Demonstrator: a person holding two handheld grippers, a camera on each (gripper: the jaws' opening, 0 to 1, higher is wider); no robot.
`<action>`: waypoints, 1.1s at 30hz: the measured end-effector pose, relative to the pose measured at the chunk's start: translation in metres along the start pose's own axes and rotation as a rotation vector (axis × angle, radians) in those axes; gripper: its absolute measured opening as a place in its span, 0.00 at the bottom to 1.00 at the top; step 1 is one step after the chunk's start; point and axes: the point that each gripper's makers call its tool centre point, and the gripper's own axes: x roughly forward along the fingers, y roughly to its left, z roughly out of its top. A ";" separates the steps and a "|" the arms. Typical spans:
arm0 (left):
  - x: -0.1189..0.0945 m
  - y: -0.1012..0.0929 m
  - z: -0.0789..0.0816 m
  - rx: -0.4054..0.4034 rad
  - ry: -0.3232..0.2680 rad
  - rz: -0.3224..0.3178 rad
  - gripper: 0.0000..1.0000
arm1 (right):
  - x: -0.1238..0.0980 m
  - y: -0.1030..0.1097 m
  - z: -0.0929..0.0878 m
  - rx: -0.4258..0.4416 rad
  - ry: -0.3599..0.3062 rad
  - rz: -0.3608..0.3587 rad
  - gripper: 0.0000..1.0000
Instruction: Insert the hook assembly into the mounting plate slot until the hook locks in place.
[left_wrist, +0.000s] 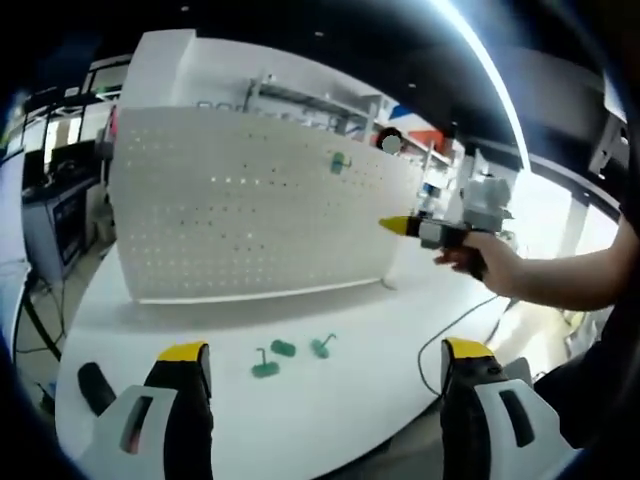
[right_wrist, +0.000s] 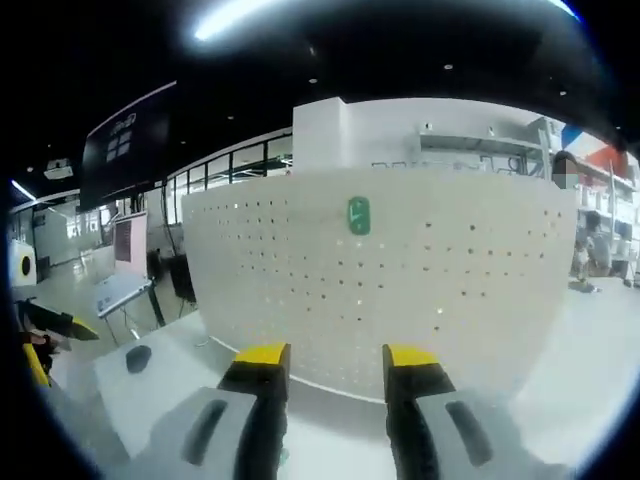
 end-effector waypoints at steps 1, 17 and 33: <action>0.000 -0.001 -0.003 0.002 0.009 -0.002 0.97 | -0.004 0.003 -0.005 -0.002 0.013 0.010 0.35; -0.006 -0.005 -0.021 -0.010 0.043 0.006 0.97 | -0.055 0.027 -0.082 0.055 0.199 0.060 0.37; -0.015 -0.009 -0.033 -0.007 0.070 0.011 0.97 | -0.095 0.054 -0.125 0.036 0.295 0.130 0.36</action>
